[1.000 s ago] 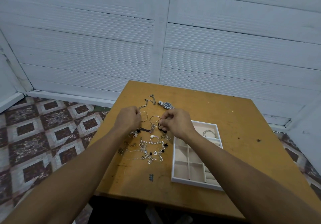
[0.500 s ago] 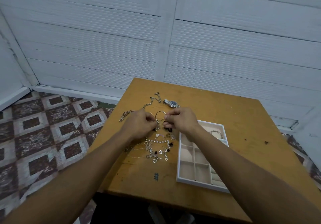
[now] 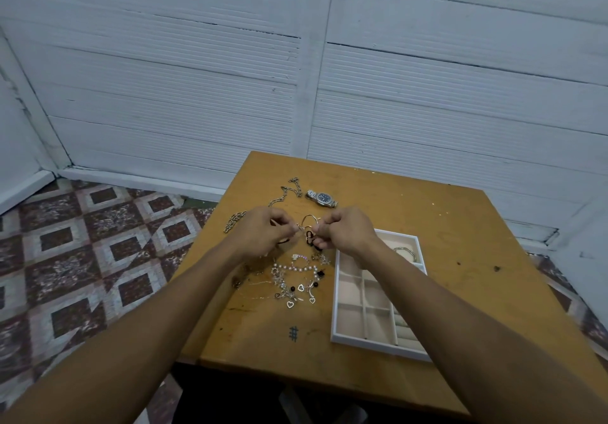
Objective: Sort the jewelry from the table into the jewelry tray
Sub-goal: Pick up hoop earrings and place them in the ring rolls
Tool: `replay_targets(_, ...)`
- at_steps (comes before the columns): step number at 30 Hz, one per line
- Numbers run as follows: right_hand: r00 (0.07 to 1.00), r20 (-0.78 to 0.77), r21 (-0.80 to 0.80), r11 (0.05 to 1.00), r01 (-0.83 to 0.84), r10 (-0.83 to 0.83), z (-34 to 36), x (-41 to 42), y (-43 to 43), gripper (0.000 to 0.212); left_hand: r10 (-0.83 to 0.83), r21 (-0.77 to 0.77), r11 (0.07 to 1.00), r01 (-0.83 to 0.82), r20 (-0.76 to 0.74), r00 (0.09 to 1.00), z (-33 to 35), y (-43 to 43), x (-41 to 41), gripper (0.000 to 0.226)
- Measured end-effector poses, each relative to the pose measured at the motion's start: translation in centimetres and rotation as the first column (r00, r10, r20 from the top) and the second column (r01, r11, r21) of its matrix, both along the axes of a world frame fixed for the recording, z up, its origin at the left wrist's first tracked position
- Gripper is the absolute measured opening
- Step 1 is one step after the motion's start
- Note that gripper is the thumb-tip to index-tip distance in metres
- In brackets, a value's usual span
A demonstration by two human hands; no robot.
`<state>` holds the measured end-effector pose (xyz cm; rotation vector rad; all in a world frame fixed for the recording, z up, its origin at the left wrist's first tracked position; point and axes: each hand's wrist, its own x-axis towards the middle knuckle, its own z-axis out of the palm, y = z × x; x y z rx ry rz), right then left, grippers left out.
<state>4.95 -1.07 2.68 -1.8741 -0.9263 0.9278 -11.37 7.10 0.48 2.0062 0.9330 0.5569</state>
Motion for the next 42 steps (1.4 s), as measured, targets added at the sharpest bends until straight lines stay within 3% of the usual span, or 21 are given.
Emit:
replay_targets(3, 0.999, 0.034, 0.000, 1.000, 0.017, -0.017, -0.1, 0.3, -0.2, 0.014, -0.002, -0.029, 1.000, 0.003, 0.019, 1.000, 0.5, 0.3, -1.1, 0.015)
replay_targets(13, 0.996, 0.037, 0.099, 0.992, 0.079, -0.083, 0.7, 2.3, -1.4, 0.013, -0.036, 0.169, 0.981, 0.092, -0.308, 0.951, -0.9, 0.8, -1.8, 0.009)
replay_targets(16, 0.996, 0.027, 0.123, 0.989, 0.085, -0.089, 0.9, 2.9, -1.6, 0.011, -0.023, 0.172, 0.982, 0.078, -0.306, 0.952, -0.8, 1.5, -1.4, 0.007)
replay_targets(21, 0.995, 0.027, 0.142, 0.986, 0.088, -0.092, 1.1, 3.6, -1.6, 0.009, 0.150, 0.361, 0.933, -0.002, -0.382, 0.912, -0.7, 3.7, 0.2, 0.024)
replay_targets(24, 0.996, 0.026, 0.149, 0.985, 0.084, -0.089, 1.2, 4.0, -1.7, 0.008, 0.160, 0.391, 0.918, 0.062, -0.510, 0.845, -0.9, 4.6, 1.4, 0.041)
replay_targets(27, 0.996, 0.038, 0.152, 0.985, 0.080, -0.086, 1.4, 4.4, -1.9, 0.009, 0.132, 0.392, 0.911, 0.131, -0.577, 0.806, -1.2, 5.1, 2.0, 0.042)
replay_targets(34, 0.994, 0.077, 0.147, 0.987, 0.072, -0.084, 1.5, 5.0, -2.2, 0.008, 0.079, 0.339, 0.924, 0.176, -0.620, 0.781, -1.0, 5.6, 2.4, 0.038)
replay_targets(38, 0.990, 0.118, 0.153, 0.986, 0.063, -0.081, 1.6, 5.0, -2.3, 0.008, 0.104, 0.411, 0.887, 0.211, -0.622, 0.776, -0.6, 5.3, 2.5, 0.031)
replay_targets(42, 0.971, 0.214, 0.161, 0.985, 0.068, -0.102, 1.7, 5.5, -2.5, 0.007, 0.225, 0.528, 0.845, 0.085, -0.495, 0.839, -0.2, 5.2, 2.3, 0.030)
